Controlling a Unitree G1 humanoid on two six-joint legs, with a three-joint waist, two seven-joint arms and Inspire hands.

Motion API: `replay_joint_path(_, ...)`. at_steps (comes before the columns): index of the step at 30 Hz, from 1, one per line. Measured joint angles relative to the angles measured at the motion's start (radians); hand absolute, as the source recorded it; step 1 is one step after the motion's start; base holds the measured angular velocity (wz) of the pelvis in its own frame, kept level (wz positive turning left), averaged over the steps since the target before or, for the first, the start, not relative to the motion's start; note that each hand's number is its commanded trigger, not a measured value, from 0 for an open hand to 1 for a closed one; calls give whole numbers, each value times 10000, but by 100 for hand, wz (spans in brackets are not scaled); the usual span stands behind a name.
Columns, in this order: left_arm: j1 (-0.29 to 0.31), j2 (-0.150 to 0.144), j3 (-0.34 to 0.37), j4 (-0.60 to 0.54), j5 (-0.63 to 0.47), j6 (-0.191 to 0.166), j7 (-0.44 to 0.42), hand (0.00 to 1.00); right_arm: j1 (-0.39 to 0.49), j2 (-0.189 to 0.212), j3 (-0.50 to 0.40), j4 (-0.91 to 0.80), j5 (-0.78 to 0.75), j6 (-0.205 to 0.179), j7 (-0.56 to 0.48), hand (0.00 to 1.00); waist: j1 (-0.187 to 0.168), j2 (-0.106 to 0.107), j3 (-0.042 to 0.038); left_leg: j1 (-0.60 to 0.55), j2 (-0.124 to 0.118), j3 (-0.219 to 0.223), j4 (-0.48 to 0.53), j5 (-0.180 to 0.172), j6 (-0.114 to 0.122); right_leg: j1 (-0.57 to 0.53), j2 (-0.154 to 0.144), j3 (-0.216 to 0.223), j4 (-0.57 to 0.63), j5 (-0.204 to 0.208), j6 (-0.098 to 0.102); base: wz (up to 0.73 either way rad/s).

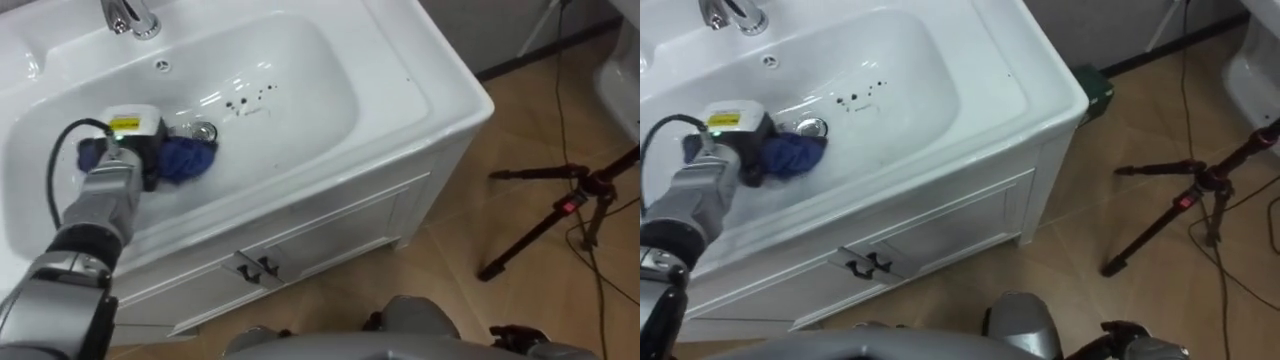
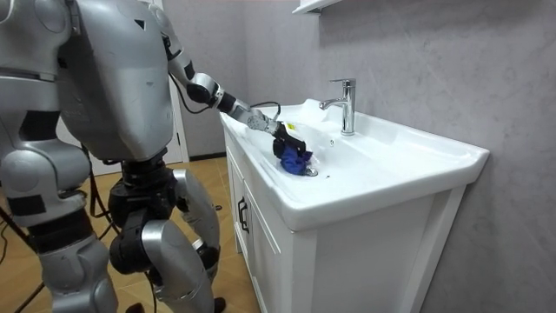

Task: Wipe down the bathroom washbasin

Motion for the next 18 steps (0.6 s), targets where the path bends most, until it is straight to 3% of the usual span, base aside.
replay_joint_path(4, 150, 333, 21, -25, 214, 148, 284, 100, 76, -180, 70, 41, 37, -86, -123, 0, 470, 49, -25, 107, -137, -32, -343, 74, -106, 2, -26, -6, -49, -1, -10, 3)
replay_joint_path(10, 471, 344, 16, -321, 550, 148, 404, 100, 61, -340, 83, -6, -20, -262, -149, 0, 540, 55, -67, 271, -115, -151, -356, 80, -114, 346, 73, -72, -321, 21, -3, 1)
replay_joint_path(18, 473, 349, 20, -787, 1831, 258, 275, 100, 238, -361, 70, -145, -56, -249, -147, 0, 909, 142, -127, 356, -150, -443, -433, 99, -145, 609, 124, -238, -560, 20, 5, 6)
